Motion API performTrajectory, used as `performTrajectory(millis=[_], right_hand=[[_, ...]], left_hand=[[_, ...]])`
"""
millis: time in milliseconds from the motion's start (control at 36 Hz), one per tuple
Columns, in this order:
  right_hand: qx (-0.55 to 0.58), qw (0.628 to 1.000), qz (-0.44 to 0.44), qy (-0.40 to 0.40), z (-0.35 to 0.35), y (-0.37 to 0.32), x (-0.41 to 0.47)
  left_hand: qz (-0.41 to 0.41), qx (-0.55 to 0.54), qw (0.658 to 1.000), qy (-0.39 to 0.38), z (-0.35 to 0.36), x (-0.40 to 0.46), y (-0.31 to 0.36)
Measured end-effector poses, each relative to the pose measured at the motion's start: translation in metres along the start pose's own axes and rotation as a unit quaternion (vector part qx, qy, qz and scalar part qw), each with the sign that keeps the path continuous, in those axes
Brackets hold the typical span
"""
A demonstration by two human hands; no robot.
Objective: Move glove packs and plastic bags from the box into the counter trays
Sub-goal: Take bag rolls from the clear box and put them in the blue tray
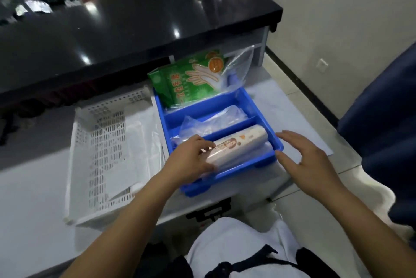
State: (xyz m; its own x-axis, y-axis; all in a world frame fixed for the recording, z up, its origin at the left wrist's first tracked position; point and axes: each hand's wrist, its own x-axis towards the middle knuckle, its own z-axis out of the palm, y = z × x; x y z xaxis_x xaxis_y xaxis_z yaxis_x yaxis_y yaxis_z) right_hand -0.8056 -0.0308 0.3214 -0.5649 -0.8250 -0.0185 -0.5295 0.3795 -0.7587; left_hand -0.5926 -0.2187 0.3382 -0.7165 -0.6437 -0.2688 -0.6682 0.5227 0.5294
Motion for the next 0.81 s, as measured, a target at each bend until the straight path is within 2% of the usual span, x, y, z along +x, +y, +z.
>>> performTrajectory(millis=[167, 306, 500, 611, 806], right_hand=[[-0.078, 0.995, -0.009, -0.059, 0.025, -0.007, 0.004], [-0.142, 0.987, -0.029, -0.073, 0.043, -0.003, 0.007], [-0.168, 0.981, -0.039, -0.086, 0.049, 0.002, 0.01], [-0.165, 0.981, -0.067, -0.079, 0.046, 0.005, 0.013], [-0.225, 0.965, -0.091, -0.102, 0.042, 0.002, 0.03]], left_hand=[[0.014, -0.021, 0.999, 0.043, 0.008, 0.02, -0.003], [0.017, -0.023, 0.998, 0.053, 0.014, 0.019, -0.004], [0.007, -0.025, 0.997, 0.077, 0.025, 0.013, -0.002], [0.006, -0.02, 0.998, 0.053, 0.022, 0.014, -0.006], [-0.004, -0.006, 1.0, 0.011, 0.022, 0.01, -0.007]])
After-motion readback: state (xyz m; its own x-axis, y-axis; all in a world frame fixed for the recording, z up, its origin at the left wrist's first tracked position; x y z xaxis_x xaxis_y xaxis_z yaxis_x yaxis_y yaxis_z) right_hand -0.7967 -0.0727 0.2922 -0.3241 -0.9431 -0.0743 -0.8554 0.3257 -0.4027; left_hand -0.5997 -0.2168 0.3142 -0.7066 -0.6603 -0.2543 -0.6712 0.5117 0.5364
